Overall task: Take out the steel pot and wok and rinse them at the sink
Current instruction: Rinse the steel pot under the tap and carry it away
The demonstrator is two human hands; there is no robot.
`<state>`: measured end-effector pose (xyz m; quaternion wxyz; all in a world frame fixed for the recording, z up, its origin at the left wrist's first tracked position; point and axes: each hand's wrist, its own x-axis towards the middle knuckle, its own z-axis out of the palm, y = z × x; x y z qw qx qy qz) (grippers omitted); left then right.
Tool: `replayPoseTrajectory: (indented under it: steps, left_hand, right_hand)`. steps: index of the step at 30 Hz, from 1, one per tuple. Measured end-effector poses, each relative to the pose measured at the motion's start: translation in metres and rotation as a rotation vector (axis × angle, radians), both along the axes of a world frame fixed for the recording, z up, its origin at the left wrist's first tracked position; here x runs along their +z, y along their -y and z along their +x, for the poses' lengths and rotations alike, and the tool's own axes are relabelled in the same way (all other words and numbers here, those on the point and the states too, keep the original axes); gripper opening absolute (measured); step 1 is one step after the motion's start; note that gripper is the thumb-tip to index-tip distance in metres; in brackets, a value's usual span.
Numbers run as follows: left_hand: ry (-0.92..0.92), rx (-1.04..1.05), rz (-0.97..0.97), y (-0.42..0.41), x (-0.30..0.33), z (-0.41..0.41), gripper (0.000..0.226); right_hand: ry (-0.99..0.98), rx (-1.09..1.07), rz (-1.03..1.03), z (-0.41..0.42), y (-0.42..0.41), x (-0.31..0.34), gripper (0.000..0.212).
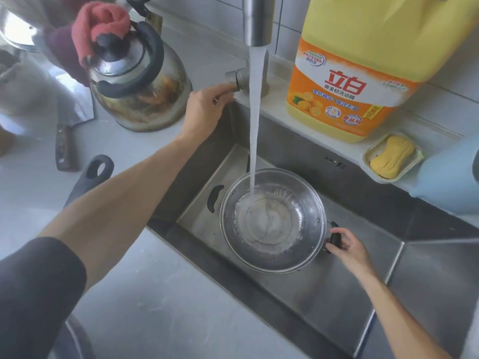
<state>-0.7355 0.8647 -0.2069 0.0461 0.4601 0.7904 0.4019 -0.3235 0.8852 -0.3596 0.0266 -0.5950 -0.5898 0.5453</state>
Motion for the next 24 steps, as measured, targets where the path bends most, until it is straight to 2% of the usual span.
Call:
replayPoseTrajectory:
  steps: [4, 9, 12, 14, 16, 18, 20, 21, 22, 24]
  left_hand:
    - [-0.038, -0.020, 0.003, -0.008, -0.012, 0.000, 0.030]
    - [-0.107, -0.136, -0.006, -0.015, -0.005, 0.004, 0.033]
    - [0.018, -0.172, -0.002, 0.000, -0.003, 0.008, 0.036]
    - [0.107, -0.089, -0.020, 0.026, -0.016, 0.019, 0.037]
    - [0.092, -0.016, -0.187, 0.055, -0.037, 0.032, 0.032]
    - [0.064, -0.033, -0.526, 0.079, -0.058, 0.036, 0.025]
    - [0.106, -0.163, -0.944, 0.091, -0.078, 0.032, 0.022]
    - [0.143, -0.262, -1.092, 0.095, -0.084, 0.030, 0.021]
    - [0.185, -0.340, -1.158, 0.099, -0.091, 0.029, 0.017]
    - [0.253, -0.377, -1.088, 0.103, -0.101, 0.029, 0.012]
  right_hand:
    - [-0.002, 0.003, 0.007, -0.004, -0.002, 0.001, 0.036]
    - [0.005, 0.005, 0.017, -0.002, -0.001, 0.000, 0.041]
    - [-0.001, 0.014, 0.019, -0.002, -0.002, 0.002, 0.039]
    - [-0.008, 0.018, 0.022, -0.003, -0.003, 0.005, 0.038]
    - [-0.013, 0.030, 0.014, -0.003, -0.005, 0.008, 0.036]
    - [-0.030, 0.041, -0.011, -0.002, -0.007, 0.008, 0.035]
    - [-0.046, 0.057, -0.023, 0.000, -0.010, 0.008, 0.034]
    - [-0.045, 0.074, -0.022, 0.001, -0.012, 0.008, 0.035]
    - [-0.042, 0.098, -0.014, 0.002, -0.012, 0.007, 0.035]
    - [-0.041, 0.138, -0.007, 0.003, -0.011, 0.008, 0.036]
